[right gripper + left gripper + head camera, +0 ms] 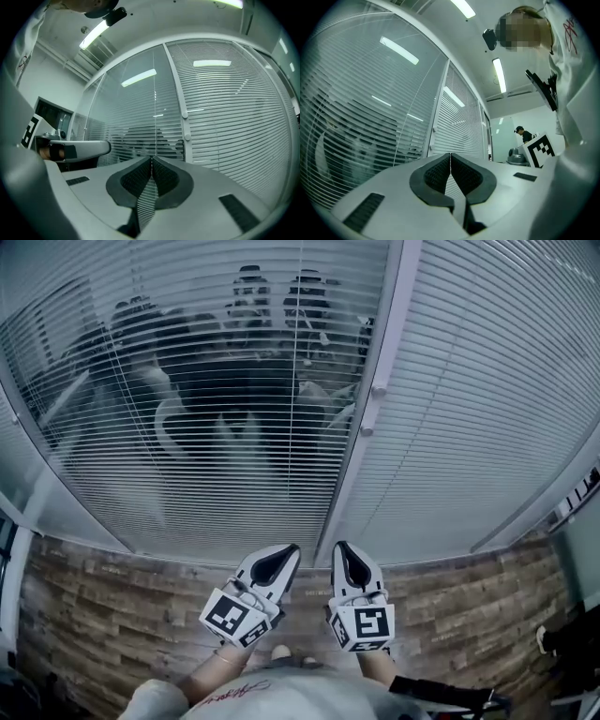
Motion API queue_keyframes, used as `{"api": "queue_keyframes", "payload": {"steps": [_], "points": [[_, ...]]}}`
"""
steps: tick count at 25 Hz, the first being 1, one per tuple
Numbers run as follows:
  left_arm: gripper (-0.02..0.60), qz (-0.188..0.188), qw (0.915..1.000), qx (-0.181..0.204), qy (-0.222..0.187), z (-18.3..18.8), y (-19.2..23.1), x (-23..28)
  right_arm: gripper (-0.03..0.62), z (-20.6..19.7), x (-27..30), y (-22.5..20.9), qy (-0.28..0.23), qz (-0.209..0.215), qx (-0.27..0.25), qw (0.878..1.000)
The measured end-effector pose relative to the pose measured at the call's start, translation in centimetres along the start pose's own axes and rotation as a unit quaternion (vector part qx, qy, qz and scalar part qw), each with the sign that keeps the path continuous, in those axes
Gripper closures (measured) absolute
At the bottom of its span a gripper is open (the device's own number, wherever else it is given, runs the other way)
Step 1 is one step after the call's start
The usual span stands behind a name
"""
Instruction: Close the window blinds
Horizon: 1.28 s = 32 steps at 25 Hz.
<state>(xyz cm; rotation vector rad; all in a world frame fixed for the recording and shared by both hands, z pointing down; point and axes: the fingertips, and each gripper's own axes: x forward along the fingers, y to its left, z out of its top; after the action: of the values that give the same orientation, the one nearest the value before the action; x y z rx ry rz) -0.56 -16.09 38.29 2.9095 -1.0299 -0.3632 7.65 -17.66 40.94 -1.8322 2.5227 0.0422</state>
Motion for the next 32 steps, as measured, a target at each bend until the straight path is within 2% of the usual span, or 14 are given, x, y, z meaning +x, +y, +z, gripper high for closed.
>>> {"api": "queue_keyframes", "payload": {"steps": [5, 8, 12, 15, 16, 17, 20, 22, 27, 32], "points": [[0.563, 0.010, 0.9999, 0.000, -0.002, -0.2, 0.2, 0.4, 0.574, 1.5, 2.0, -2.1, -0.007, 0.005, -0.008, 1.000], [0.563, 0.019, 0.9998, -0.001, -0.001, 0.0, 0.3, 0.8, 0.574, 4.8, 4.8, -4.3, -0.020, 0.009, -0.039, 0.999], [0.563, 0.031, 0.9995, -0.002, 0.001, -0.1, 0.6, 0.6, 0.572, 10.9, 8.9, -7.8, -0.061, -0.012, -0.069, 0.996], [0.563, 0.038, 0.9993, 0.002, 0.000, -0.1, 0.9, 0.2, 0.556, 14.4, 12.2, -11.1, -0.087, -0.026, -0.023, 0.996], [0.563, 0.041, 0.9991, 0.003, -0.001, 0.0, 1.0, 0.0, 0.469, 15.1, 13.3, -12.2, -0.088, -0.029, 0.005, 0.996], [0.563, 0.045, 0.9990, 0.004, -0.001, 0.0, 1.1, -0.2, 0.420, 15.4, 14.5, -13.4, -0.085, -0.033, 0.037, 0.995], [0.563, 0.053, 0.9986, 0.003, 0.002, -0.2, 1.6, -0.7, 0.419, 15.5, 17.6, -16.3, -0.069, -0.052, 0.126, 0.988], [0.563, 0.057, 0.9984, -0.001, 0.002, -0.6, 1.9, -1.1, 0.419, 15.1, 19.2, -17.0, -0.061, -0.062, 0.161, 0.983], [0.563, 0.064, 0.9979, -0.003, 0.002, -0.6, 2.4, -1.4, 0.419, 15.6, 21.3, -17.1, -0.054, -0.059, 0.197, 0.977], [0.563, 0.063, 0.9979, -0.012, 0.003, -0.5, 2.5, -1.2, 0.455, 15.9, 21.4, -18.1, -0.046, -0.114, 0.187, 0.975]]}}
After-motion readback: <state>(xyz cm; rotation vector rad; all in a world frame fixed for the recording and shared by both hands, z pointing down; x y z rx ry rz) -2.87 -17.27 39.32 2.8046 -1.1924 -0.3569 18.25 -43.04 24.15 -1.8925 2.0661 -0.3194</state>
